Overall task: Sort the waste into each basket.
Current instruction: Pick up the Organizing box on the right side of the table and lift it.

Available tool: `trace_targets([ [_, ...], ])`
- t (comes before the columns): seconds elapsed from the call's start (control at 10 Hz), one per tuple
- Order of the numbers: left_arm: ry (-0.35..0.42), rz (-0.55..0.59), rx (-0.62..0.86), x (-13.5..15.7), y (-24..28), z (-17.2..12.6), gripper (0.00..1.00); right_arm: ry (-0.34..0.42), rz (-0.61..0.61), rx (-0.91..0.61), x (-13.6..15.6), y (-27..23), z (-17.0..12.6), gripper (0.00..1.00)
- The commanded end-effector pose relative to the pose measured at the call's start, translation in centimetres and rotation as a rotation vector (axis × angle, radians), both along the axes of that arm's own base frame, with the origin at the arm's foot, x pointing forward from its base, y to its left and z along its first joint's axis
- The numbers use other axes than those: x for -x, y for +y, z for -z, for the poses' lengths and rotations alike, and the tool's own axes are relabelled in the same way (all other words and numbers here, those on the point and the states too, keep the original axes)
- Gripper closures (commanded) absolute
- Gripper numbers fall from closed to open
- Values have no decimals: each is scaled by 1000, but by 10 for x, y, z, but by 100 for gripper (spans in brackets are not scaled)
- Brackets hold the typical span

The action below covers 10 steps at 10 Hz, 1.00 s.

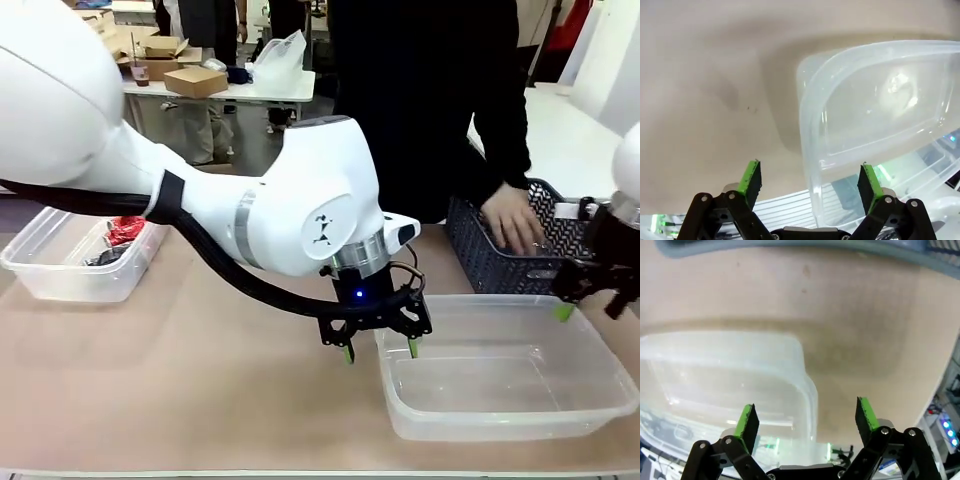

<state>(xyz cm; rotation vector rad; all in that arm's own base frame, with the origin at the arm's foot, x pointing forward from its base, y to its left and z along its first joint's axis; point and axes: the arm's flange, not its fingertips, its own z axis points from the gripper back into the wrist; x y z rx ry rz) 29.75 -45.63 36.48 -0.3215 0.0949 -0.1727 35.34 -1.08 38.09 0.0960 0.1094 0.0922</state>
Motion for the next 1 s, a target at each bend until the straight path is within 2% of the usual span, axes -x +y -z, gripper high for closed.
trace_targets([
  [0.0,8,-5,-32,2,-12,-3,0,-5,-24,-67,48,2,43,0],
  [0.4,26,20,-39,1,-12,2,0,1,-40,-46,51,0,39,0],
  [0.5,21,13,-35,1,-11,1,60,9,-68,-51,51,2,39,58],
  [0.6,15,7,-41,1,-11,0,60,23,-79,-37,51,4,38,59],
  [0.7,10,4,-42,0,-11,0,100,28,-83,-24,53,5,35,100],
  [0.8,7,2,-42,-1,-11,0,62,50,-79,3,56,7,30,100],
  [0.9,5,-1,-42,-1,-11,0,100,78,-68,31,59,11,24,100],
])
